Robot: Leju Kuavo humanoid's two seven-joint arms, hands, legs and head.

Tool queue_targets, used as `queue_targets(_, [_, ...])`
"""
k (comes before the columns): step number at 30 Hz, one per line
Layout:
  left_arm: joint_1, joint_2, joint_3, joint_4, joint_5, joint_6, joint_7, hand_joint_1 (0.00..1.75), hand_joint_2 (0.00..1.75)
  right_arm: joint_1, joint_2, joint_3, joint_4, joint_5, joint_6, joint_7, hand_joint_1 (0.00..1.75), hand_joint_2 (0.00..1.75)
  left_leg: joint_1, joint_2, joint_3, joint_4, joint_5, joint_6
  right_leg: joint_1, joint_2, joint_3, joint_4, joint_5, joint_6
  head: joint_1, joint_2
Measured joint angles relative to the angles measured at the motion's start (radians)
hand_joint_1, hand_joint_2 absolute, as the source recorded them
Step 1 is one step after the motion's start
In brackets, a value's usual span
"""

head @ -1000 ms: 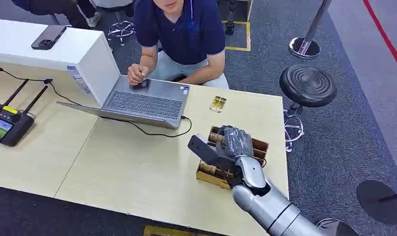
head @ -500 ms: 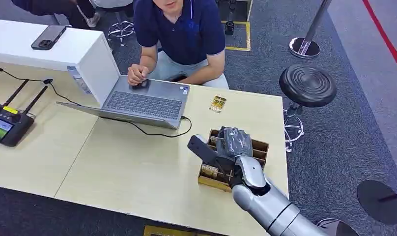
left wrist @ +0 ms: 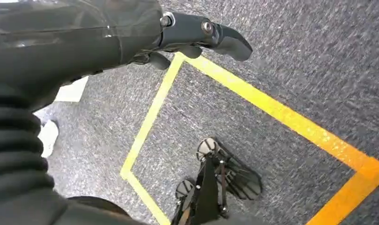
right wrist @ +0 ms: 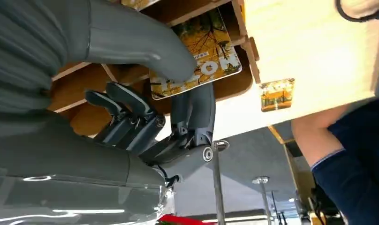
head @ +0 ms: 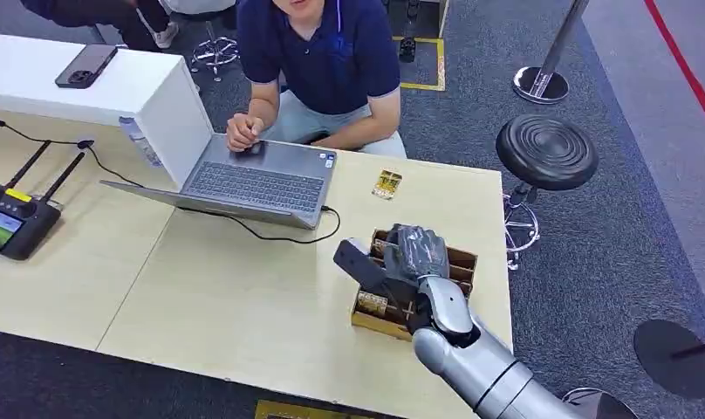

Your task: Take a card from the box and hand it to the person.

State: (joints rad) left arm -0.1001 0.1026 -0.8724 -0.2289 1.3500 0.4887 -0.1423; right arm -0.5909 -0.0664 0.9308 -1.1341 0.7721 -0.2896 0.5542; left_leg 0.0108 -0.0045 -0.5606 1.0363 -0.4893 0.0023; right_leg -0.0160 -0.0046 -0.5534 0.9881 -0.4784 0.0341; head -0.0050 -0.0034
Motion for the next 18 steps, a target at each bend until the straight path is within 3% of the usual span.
queue_targets(3, [0.000, 0.000, 0.000, 0.000, 0.000, -0.002, -0.005, 0.00, 1.75, 0.004, 0.000, -0.001, -0.002, -0.015, -0.055, -0.045, 1.75, 1.75, 0.000, 0.000, 0.000, 0.000, 0.000, 0.000, 0.000, 0.000, 0.000, 0.000, 0.000, 0.000, 0.000, 0.000])
queue_targets(7, [0.001, 0.000, 0.000, 0.000, 0.001, -0.005, -0.011, 0.00, 1.75, 0.022, -0.003, -0.021, -0.043, -0.197, -0.140, -0.197, 1.75, 1.75, 0.000, 0.000, 0.000, 0.000, 0.000, 0.000, 0.000, 0.000, 0.000, 0.000, 0.000, 0.000, 0.000, 0.000])
queue_targets(10, [0.000, 0.000, 0.000, 0.000, 0.001, -0.008, -0.013, 0.00, 1.75, 0.024, -0.003, -0.036, -0.070, -0.285, -0.182, -0.273, 1.75, 1.75, 0.000, 0.000, 0.000, 0.000, 0.000, 0.000, 0.000, 0.001, 0.000, 0.000, 0.000, 0.000, 0.000, 0.000])
queue_targets(18, [0.001, -0.001, 0.000, 0.000, -0.016, -0.023, -0.014, 0.00, 1.75, -0.044, 0.008, -0.059, -0.116, -0.323, -0.246, -0.350, 1.75, 1.75, 0.000, 0.000, 0.000, 0.000, 0.000, 0.000, 0.000, 0.001, 0.000, 0.000, 0.000, 0.000, 0.000, 0.000])
